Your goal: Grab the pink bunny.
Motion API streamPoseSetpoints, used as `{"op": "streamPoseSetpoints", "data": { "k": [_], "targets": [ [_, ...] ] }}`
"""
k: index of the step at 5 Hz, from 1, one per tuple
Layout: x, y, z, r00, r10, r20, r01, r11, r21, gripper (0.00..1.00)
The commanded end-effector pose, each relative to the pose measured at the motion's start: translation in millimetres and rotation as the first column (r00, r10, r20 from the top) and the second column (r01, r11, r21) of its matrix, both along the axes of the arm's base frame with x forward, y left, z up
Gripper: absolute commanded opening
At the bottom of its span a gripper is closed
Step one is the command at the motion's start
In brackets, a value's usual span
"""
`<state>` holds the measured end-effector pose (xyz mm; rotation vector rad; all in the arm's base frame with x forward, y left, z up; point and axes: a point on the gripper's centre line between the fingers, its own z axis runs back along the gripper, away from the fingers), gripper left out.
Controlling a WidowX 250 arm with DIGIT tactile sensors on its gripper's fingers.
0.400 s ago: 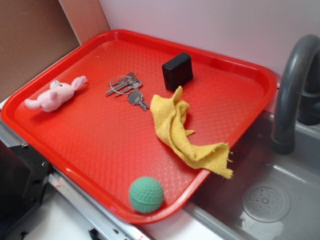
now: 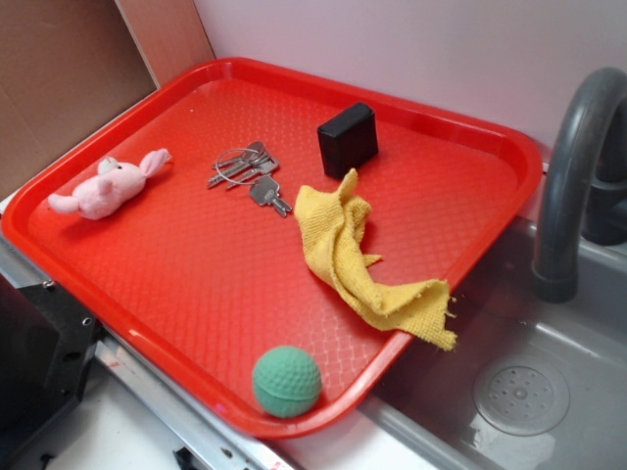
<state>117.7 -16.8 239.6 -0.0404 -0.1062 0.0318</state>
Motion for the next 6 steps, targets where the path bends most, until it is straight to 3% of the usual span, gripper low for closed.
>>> {"op": "streamPoseSetpoints", "data": {
  "k": [1,2,3,6],
  "targets": [
    [18,52,-30,0.977,0.171,0.127,-0.177,0.984,0.031,1.0],
    [22,65,-51,0.974,0.174,0.146,-0.187,0.979,0.076,1.0],
    [28,83,-90,0.977,0.192,0.089,-0.203,0.969,0.14,1.0],
    [42,113,-182,0.97,0.236,-0.05,-0.221,0.953,0.208,1.0]
  ]
}}
